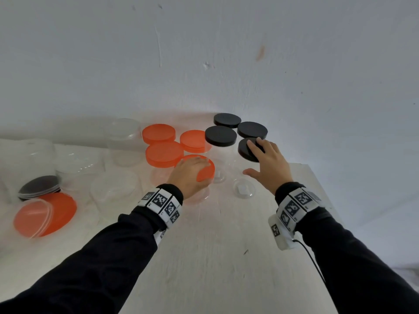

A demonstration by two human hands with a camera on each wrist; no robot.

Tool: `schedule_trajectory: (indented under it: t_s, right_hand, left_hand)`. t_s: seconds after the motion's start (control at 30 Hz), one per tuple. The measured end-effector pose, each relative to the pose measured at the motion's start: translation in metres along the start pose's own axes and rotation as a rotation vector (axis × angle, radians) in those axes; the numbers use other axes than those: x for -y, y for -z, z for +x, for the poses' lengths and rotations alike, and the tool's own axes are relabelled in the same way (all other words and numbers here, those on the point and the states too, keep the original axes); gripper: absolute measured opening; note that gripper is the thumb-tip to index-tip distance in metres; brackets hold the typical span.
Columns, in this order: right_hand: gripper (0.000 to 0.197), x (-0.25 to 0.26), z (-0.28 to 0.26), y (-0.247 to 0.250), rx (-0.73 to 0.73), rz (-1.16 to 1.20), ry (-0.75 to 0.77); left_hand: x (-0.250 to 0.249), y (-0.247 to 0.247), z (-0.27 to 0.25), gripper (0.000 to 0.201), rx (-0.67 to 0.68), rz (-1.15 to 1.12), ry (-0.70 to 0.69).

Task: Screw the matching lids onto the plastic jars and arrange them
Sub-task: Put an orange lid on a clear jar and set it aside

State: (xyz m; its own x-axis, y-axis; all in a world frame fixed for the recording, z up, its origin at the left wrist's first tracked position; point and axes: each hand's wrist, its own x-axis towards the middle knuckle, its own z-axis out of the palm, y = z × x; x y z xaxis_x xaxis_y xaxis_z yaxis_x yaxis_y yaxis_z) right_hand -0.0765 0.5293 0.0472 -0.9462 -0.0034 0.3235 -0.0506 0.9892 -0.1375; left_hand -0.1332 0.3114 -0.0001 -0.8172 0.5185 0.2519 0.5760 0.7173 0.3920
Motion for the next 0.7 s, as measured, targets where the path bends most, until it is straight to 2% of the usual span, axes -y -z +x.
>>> schedule_trajectory:
  t_s: [0.2, 0.43, 0.5, 0.6, 0.7]
  right_hand:
    - [0.073, -0.002, 0.004, -0.011, -0.081, 0.014, 0.028]
    - [0.074, -0.001, 0.005, -0.012, -0.084, -0.021, 0.038]
    - [0.073, 0.000, 0.005, -0.013, -0.078, -0.040, 0.032]
    - [0.074, 0.001, 0.005, -0.013, -0.079, -0.065, 0.049]
    - [0.078, 0.005, 0.007, -0.009, -0.019, -0.129, 0.063]
  left_hand:
    - [0.001, -0.002, -0.003, 0.053, -0.027, 0.016, -0.016]
    - [-0.003, 0.001, -0.004, 0.055, 0.002, 0.004, -0.008]
    - [-0.003, 0.003, -0.008, 0.052, -0.054, -0.077, -0.032]
    - [-0.004, 0.012, -0.020, 0.040, -0.229, -0.238, -0.073]
    - [-0.004, 0.028, -0.041, 0.033, -0.316, -0.279, -0.115]
